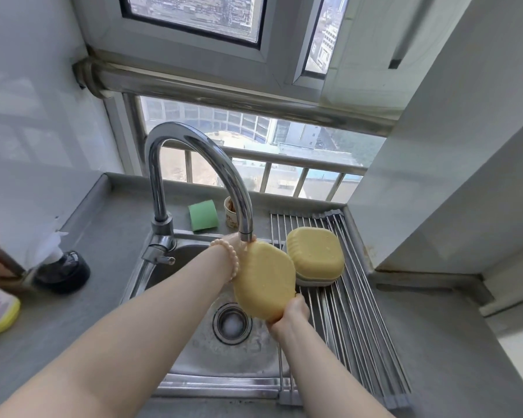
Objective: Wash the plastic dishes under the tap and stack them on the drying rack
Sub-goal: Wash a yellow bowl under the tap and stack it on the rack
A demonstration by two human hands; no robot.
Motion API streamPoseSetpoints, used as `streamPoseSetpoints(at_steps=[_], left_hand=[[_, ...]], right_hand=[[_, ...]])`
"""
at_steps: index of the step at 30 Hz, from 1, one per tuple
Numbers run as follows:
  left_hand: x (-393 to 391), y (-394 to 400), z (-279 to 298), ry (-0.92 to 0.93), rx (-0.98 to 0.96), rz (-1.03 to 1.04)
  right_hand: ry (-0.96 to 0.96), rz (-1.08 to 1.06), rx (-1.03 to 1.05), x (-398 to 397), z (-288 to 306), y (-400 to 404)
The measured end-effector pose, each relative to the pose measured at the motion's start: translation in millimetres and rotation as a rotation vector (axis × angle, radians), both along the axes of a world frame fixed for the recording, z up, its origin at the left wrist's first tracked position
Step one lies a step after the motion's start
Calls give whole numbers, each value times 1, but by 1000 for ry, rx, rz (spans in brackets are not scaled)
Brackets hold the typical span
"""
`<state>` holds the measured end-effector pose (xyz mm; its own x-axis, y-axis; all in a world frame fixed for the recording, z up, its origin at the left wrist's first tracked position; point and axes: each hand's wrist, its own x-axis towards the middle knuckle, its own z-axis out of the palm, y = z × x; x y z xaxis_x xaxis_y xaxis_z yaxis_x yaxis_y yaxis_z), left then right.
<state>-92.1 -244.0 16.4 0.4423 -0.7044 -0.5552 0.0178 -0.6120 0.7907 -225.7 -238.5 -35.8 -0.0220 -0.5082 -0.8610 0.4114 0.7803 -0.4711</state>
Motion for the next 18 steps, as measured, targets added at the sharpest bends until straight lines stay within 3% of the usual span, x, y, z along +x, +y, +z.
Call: streamPoseSetpoints(at_steps=[8,13,16,17,18], left_hand=[[-6,11,-17,-402,44,-44],[-5,14,-19,-640,80,-254],[9,31,-17,-718,39,-246],[15,37,-19,-729,56,-242],[21,43,-21,-734,78,-230]], right_hand=[[149,240,-106,-4,-10,-20],[262,302,-139,8,-27,-19],[609,564,-345,28,-24,-15],[661,590,-436,37,-17,-11],[594,579,-516,46,-9,-8]])
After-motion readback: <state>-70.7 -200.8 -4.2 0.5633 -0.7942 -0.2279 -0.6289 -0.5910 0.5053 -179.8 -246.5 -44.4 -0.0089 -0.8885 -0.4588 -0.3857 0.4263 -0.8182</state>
